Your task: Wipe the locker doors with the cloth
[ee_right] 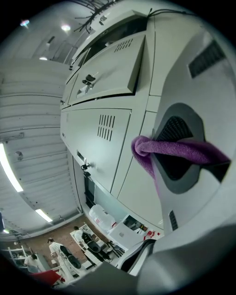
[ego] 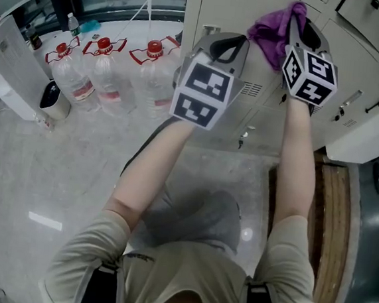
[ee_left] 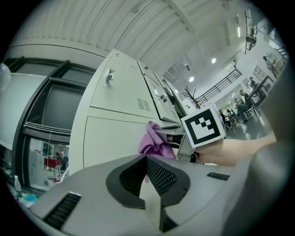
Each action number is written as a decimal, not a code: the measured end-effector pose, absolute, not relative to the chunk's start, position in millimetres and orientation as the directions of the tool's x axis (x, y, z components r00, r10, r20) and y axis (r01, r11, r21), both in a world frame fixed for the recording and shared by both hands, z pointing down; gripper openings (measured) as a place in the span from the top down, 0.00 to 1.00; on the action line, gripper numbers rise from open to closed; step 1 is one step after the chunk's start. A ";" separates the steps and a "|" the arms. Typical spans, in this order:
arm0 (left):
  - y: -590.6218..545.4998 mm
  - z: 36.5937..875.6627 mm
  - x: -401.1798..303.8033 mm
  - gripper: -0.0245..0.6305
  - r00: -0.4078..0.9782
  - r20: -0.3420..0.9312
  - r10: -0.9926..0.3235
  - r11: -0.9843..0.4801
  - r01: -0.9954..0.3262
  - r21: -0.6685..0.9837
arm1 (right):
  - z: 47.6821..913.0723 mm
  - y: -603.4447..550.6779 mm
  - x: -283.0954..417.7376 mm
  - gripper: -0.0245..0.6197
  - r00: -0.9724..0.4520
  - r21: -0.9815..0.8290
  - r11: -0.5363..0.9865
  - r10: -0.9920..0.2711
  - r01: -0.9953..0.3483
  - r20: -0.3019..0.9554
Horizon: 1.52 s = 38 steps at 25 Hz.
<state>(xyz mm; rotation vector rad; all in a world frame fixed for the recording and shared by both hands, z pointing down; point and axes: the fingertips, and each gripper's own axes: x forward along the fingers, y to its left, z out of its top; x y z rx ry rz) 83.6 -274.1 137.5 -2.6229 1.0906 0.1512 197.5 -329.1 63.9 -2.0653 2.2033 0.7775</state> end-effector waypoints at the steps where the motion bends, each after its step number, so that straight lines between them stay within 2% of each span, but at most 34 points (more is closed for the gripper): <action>1: -273.4 137.1 85.8 0.96 0.708 -0.209 -0.675 -0.670 -0.706 -0.228 | 64.3 -328.4 202.7 0.88 -0.114 0.335 -0.009 -0.932 -0.942 -0.345; 8: -269.0 137.7 90.8 0.96 0.702 -0.202 -0.683 -0.663 -0.712 -0.232 | 68.0 -323.8 233.2 0.88 -0.047 0.368 -0.090 -0.936 -0.925 -0.348; 15: -264.2 136.5 85.8 0.96 0.696 -0.199 -0.690 -0.655 -0.717 -0.239 | 60.6 -316.5 227.5 0.88 -0.091 0.273 -0.005 -0.937 -0.962 -0.337; 25: -250.5 120.9 35.5 0.96 0.642 -0.234 -0.730 -0.589 -0.765 -0.260 | 26.3 -274.1 151.6 0.88 -0.260 0.290 0.139 -0.859 -0.947 -0.440; 38: -263.1 157.6 -25.6 0.96 0.548 -0.181 -0.817 -0.506 -0.831 -0.231 | 85.8 -283.2 61.6 0.88 -0.427 0.298 0.333 -0.833 -0.895 -0.352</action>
